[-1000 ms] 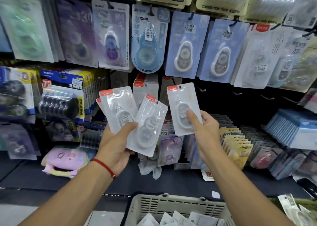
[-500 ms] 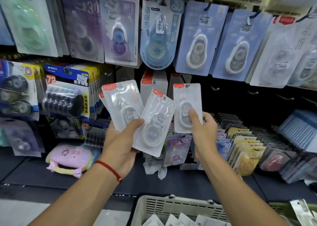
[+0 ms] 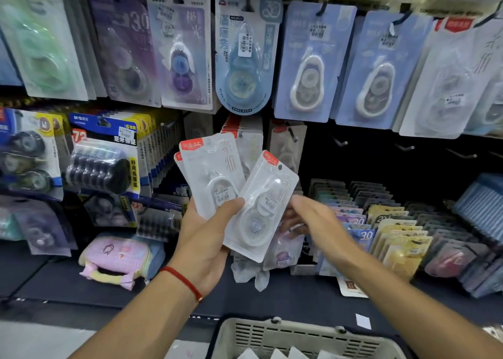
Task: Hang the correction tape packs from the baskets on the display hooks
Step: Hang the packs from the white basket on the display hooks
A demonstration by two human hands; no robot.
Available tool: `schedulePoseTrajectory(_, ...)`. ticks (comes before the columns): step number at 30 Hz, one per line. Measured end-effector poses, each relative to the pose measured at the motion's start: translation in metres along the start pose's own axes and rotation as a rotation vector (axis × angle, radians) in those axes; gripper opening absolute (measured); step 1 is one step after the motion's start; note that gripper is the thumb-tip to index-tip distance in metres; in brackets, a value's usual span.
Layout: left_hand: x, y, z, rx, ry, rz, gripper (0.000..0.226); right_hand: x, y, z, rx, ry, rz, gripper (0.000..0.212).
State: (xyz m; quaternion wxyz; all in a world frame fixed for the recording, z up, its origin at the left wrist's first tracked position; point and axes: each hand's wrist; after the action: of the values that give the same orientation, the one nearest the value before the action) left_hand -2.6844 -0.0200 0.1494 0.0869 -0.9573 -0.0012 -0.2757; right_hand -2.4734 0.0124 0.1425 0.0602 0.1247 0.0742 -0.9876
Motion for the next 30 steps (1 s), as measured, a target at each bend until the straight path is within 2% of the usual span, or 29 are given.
schedulePoseTrajectory(2,0.005,0.000,0.004,-0.014,0.002,0.020,0.056,0.006,0.023,-0.003,-0.080,0.017,0.005,0.046)
schedulePoseTrajectory(4,0.010,0.001,0.009,-0.039,-0.027,0.052,0.056,0.012,0.035,-0.006,-0.084,-0.081,-0.012,0.041)
schedulePoseTrajectory(8,0.015,0.003,0.017,-0.069,-0.135,0.053,0.047,0.018,0.035,-0.001,-0.055,-0.263,-0.158,0.046)
schedulePoseTrajectory(12,0.009,-0.003,0.017,-0.009,-0.234,-0.073,0.045,-0.001,0.024,0.007,-0.134,-0.184,-0.262,0.028)
schedulePoseTrajectory(15,0.004,-0.005,0.015,0.019,-0.256,-0.116,0.046,-0.010,0.014,0.012,-0.174,-0.112,-0.293,0.028)
schedulePoseTrajectory(21,0.000,-0.003,0.014,0.075,-0.352,-0.135,0.056,-0.004,-0.002,0.016,-0.158,-0.130,-0.344,0.029)
schedulePoseTrajectory(26,-0.004,-0.004,0.014,0.096,-0.375,-0.152,0.056,0.008,-0.011,0.007,-0.149,-0.108,-0.485,0.024)
schedulePoseTrajectory(28,-0.004,-0.005,0.015,0.101,-0.371,-0.146,0.055,0.007,-0.018,0.001,-0.100,-0.056,-0.511,0.027)
schedulePoseTrajectory(30,-0.004,-0.006,0.016,0.107,-0.372,-0.132,0.055,0.004,-0.026,-0.009,0.026,-0.050,-0.479,0.043)
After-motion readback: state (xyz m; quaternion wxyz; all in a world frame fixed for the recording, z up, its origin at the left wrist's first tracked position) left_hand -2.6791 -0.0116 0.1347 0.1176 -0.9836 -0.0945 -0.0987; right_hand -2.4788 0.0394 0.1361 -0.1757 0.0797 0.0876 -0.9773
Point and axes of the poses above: each hand's wrist, its own y-axis away from the middle knuckle, its own x-axis out of the palm, z = x × y, and after that the axes turned 2 degrees about -y, right-handed
